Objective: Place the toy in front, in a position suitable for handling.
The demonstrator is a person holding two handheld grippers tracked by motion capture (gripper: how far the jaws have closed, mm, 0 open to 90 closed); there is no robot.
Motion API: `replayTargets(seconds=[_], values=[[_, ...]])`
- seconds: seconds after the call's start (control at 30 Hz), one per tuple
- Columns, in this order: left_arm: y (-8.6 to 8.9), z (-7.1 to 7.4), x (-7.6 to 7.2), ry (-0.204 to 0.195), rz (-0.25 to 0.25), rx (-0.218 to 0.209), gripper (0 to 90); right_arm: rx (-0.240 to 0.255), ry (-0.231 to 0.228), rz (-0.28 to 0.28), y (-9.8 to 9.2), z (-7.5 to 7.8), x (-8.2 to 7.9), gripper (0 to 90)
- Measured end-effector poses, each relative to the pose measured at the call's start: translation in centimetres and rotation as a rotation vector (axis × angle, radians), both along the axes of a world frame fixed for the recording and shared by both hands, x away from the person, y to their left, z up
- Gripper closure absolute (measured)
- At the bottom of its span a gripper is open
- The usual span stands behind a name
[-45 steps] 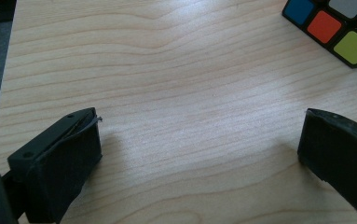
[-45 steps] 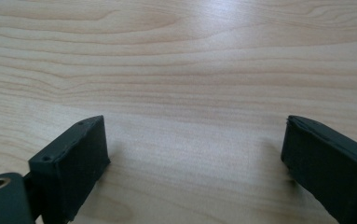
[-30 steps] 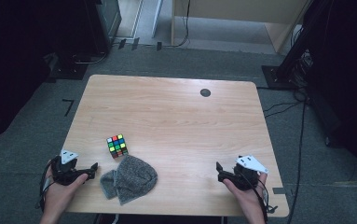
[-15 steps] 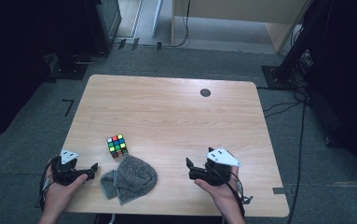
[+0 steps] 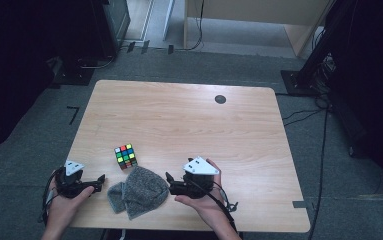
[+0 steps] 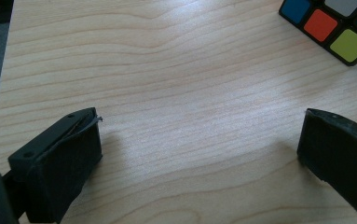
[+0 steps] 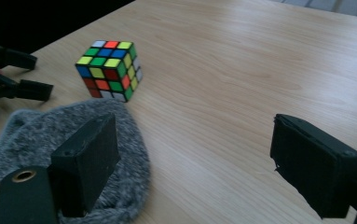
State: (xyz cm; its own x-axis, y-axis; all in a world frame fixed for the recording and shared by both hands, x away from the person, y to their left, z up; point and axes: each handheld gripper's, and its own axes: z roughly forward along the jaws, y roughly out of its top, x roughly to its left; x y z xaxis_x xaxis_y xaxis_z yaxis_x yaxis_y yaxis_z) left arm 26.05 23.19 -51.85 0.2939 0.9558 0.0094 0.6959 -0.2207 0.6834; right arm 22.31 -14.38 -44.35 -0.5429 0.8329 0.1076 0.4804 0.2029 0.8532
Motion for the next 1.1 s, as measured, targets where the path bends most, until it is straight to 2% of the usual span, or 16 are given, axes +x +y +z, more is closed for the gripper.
replayTargets(seconds=[0.07, 0.33, 0.5, 0.53, 0.57, 0.6, 0.67, 0.7, 0.77, 0.87, 0.9, 0.97, 1.07, 1.1], values=[[0.0, 0.0, 0.0, 0.000, 0.000, 0.000, 0.0, 0.008, 0.008, 0.019, 0.7, -0.1, 0.1, 15.3], [0.0, 0.0, 0.1, 0.000, 0.001, 0.001, 0.0, -0.010, 0.010, 0.056, 2.5, -0.5, -0.2, 15.9], [-0.1, 0.0, 0.4, 0.000, 0.007, 0.001, 0.0, 0.000, 0.019, 0.078, 3.5, -0.8, 0.0, 17.8], [-0.1, 0.0, 0.4, 0.000, 0.007, 0.000, 0.0, 0.003, 0.026, 0.100, 4.3, -1.0, 0.0, 18.8], [-0.1, 0.0, 0.4, 0.000, 0.007, 0.001, 0.0, 0.003, 0.026, 0.100, 4.3, -1.0, 0.0, 18.8], [-0.1, 0.0, 0.4, 0.000, 0.007, 0.000, 0.0, 0.006, 0.030, 0.128, 5.4, -1.2, 0.0, 19.8], [-0.1, 0.0, 0.4, 0.000, 0.007, 0.001, 0.0, 0.009, 0.032, 0.139, 5.8, -1.4, 0.0, 19.8], [-0.1, 0.0, 0.3, 0.000, 0.008, 0.000, 0.0, 0.008, 0.046, 0.168, 6.9, -1.8, -0.1, 19.8], [-0.1, 0.0, 0.2, -0.001, 0.007, 0.000, 0.0, 0.001, 0.055, 0.197, 7.9, -2.4, -0.2, 19.8], [-0.1, 0.0, 0.2, -0.001, 0.007, 0.000, 0.0, -0.002, 0.066, 0.218, 8.7, -3.0, -0.4, 19.8], [-0.1, 0.0, 0.3, 0.000, 0.009, 0.000, 0.0, -0.014, 0.084, 0.231, 9.4, -3.7, -0.5, 19.7], [-0.2, 0.0, 0.4, 0.000, 0.009, 0.000, 0.0, -0.028, 0.091, 0.233, 9.7, -4.1, -0.6, 19.4], [-0.2, 0.0, 0.5, 0.002, 0.013, 0.003, 0.0, -0.061, 0.122, 0.217, 10.4, -5.8, -0.6, 19.1], [-0.3, 0.0, 0.5, 0.000, 0.016, 0.002, 0.0, -0.061, 0.122, 0.217, 10.4, -5.8, -0.6, 19.1]])
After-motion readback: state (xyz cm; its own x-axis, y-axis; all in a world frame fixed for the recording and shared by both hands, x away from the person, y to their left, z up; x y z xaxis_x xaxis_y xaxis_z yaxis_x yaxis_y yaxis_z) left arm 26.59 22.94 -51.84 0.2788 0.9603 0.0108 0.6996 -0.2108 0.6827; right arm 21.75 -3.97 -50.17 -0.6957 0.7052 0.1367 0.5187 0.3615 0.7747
